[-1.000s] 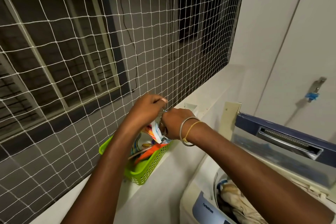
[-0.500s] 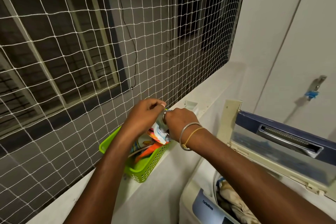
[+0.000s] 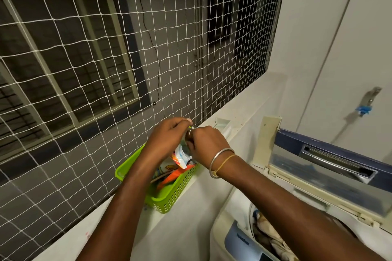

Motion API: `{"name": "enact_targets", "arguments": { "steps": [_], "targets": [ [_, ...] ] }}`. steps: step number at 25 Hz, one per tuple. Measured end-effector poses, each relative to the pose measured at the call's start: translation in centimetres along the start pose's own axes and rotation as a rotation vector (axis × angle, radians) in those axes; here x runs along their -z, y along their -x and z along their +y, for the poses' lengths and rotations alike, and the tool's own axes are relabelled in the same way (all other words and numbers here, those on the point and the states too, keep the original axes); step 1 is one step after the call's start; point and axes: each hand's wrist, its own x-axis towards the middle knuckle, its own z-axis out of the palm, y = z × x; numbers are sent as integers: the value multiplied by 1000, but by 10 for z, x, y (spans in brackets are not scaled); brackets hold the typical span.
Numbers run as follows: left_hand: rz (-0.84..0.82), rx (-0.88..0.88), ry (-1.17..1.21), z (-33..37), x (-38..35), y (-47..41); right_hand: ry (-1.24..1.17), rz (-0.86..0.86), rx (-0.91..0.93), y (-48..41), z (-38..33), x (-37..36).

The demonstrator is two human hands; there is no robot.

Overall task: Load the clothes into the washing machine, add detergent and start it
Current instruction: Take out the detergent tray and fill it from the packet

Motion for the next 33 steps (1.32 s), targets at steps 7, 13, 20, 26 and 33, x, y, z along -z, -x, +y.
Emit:
{"name": "enact_targets", "arguments": {
  "steps": [7,13,20,26,33],
  "targets": [
    [20,18,-14,-3,-1,-1,8,199,78,2,10,-11],
    [28,28,0,-6,-4,-4,-93,104,117,6,5,-7],
    [3,11,-56,1,-5,-7,-749,-65,-151,-2,19,6],
    [32,-6,-26,5,-3,-11,-970,26,-229,-1,36,14],
    [33,1,-49,10,-3,-16,-1103,124,-325,7,60,34]
  ]
}}
